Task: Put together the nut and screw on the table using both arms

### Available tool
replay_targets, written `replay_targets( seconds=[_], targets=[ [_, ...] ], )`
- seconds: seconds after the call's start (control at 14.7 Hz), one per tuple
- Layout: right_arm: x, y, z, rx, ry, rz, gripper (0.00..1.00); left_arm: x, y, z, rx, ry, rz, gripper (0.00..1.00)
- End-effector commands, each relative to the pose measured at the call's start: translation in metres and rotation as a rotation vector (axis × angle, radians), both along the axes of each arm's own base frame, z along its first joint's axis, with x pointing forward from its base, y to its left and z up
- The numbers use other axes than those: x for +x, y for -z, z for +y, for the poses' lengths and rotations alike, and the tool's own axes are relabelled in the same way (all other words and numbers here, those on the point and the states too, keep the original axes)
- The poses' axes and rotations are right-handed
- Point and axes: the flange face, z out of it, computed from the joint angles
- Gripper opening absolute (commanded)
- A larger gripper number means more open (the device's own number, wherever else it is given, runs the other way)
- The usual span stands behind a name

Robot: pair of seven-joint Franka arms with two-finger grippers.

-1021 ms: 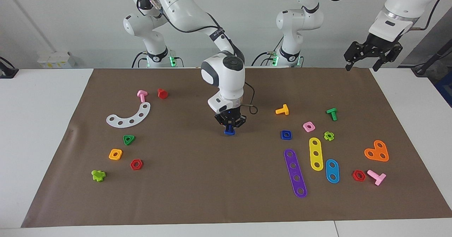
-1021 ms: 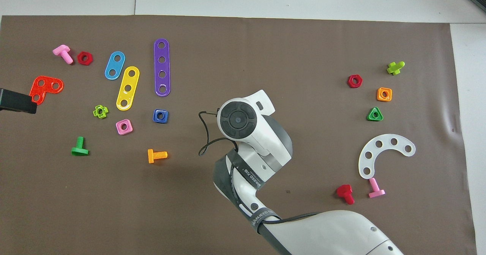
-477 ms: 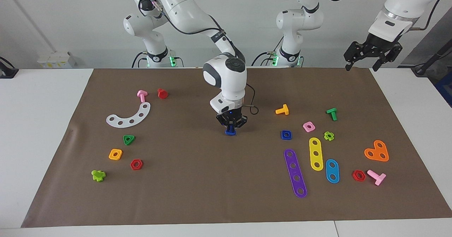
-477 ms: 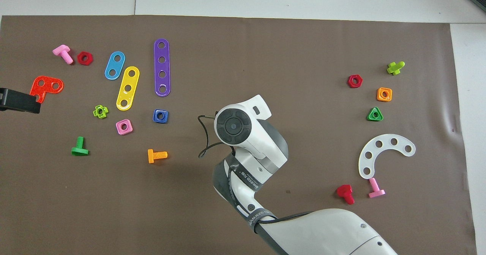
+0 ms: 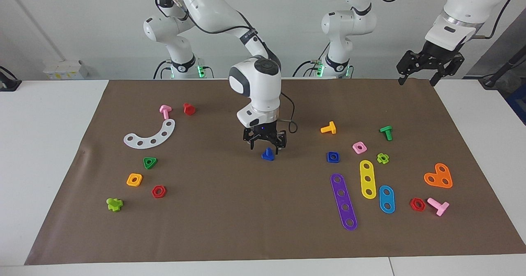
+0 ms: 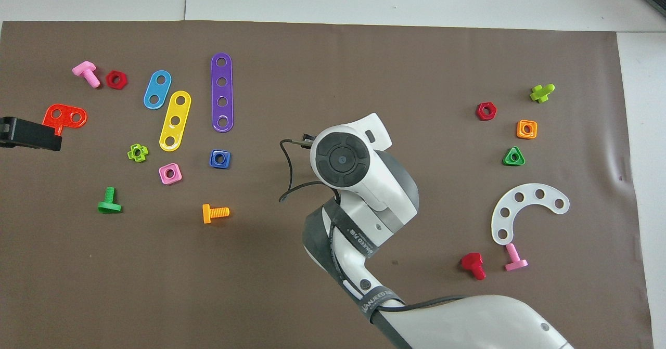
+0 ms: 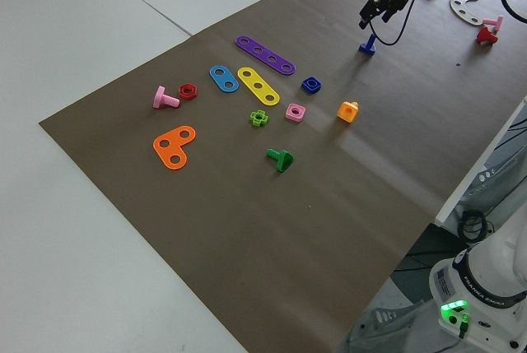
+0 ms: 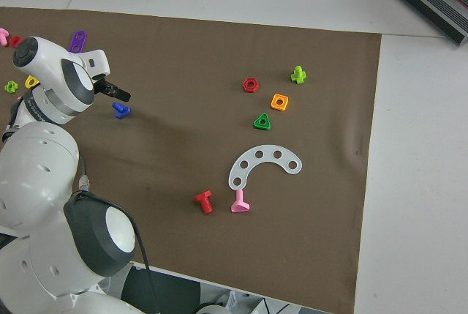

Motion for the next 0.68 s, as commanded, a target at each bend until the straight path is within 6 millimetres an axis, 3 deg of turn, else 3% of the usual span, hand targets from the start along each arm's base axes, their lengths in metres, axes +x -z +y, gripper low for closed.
replay_targets(
  seconds=[0.0,0.34,0.48,0.61],
  targets=[
    [0.008,-0.043,-0.047,-0.027,-0.009,-0.012,1.0,0.014,0.019,-0.007,-0.017,-0.023,-0.007,1.0],
    [0.029,-0.1,-0.135,-0.052,-0.042,-0.016,1.0,0.054,0.071,-0.032,-0.016,-0.05,-0.016,1.0],
    [0.031,-0.125,-0.174,-0.051,-0.049,-0.011,1.0,0.069,0.098,-0.051,-0.015,-0.061,-0.007,1.0],
    [0.029,-0.15,-0.216,-0.018,-0.068,0.016,1.0,0.079,0.119,-0.056,-0.017,-0.084,-0.016,1.0]
  ],
)
